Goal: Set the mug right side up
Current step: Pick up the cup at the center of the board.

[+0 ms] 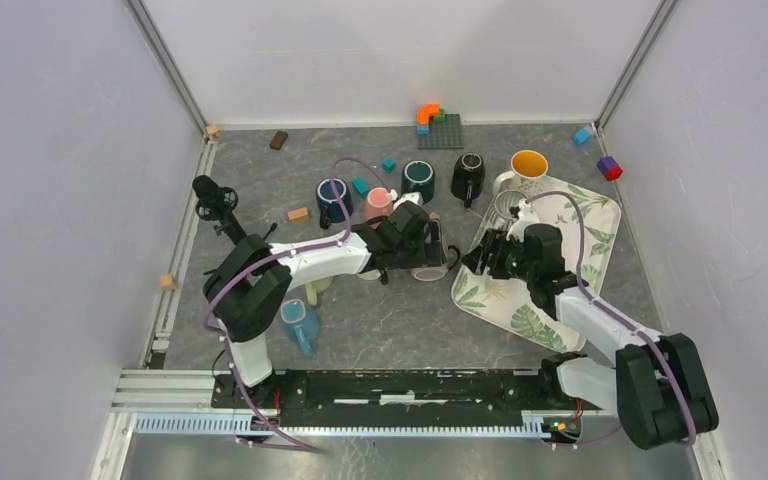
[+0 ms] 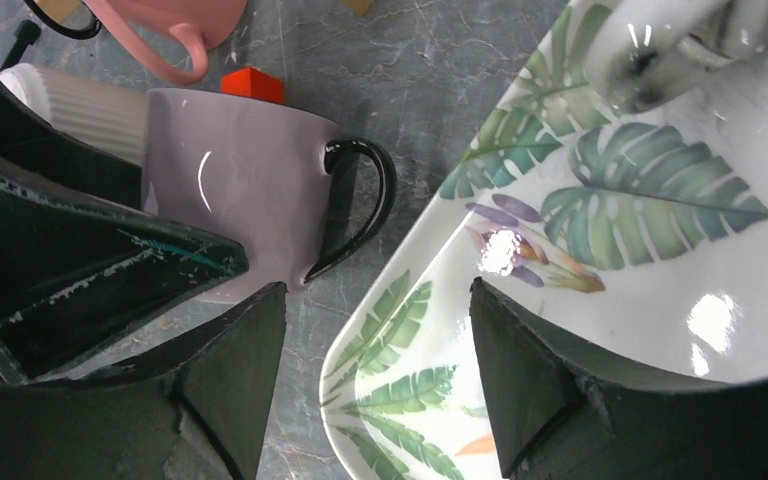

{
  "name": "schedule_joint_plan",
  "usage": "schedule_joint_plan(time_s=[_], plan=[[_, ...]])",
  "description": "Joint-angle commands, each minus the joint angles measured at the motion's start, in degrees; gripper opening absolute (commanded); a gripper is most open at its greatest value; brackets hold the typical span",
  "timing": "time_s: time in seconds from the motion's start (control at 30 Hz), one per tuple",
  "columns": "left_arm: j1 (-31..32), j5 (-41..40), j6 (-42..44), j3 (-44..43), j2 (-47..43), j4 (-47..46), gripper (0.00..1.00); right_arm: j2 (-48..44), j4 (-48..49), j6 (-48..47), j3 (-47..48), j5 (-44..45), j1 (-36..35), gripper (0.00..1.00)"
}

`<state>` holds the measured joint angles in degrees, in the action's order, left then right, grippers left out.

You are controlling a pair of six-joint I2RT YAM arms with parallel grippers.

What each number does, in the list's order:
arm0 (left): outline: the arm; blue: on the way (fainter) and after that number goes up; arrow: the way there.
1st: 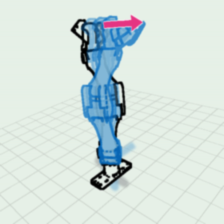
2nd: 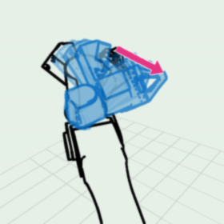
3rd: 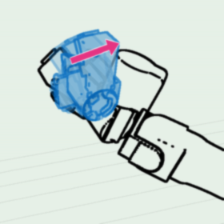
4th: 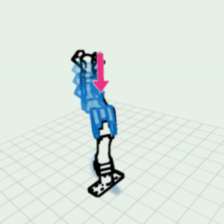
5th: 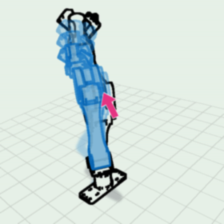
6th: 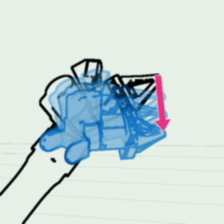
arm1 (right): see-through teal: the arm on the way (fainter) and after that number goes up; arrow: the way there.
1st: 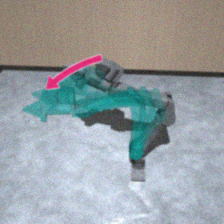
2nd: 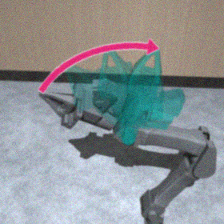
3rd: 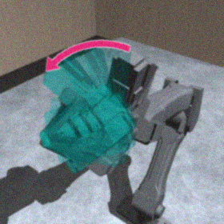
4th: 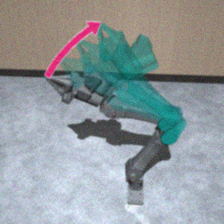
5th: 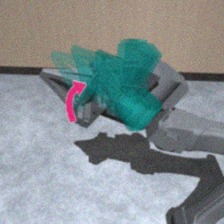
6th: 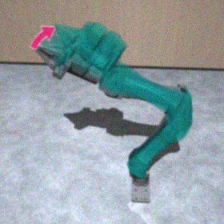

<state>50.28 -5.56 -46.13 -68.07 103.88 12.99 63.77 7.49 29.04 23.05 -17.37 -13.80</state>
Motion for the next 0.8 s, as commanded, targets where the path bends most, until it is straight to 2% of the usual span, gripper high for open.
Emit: schedule_joint_plan(time_s=[0.0,0.47,0.77], plan=[[-0.49,3.48,5.43,2.51,-3.36,-6.34,0.29,2.88,6.62,-0.94,3.6,-3.07,0.18,0.7],[-1.55,9.99,7.8,6.53,-6.45,-14.38,0.28,11.43,9.4,-3.04,5.65,-6.72,0.2,0.65],[-2.29,12.19,7.67,7.34,-7.79,-16.93,0.27,13.07,10.01,-3.24,5.43,-7.84,0.24,0.63]])
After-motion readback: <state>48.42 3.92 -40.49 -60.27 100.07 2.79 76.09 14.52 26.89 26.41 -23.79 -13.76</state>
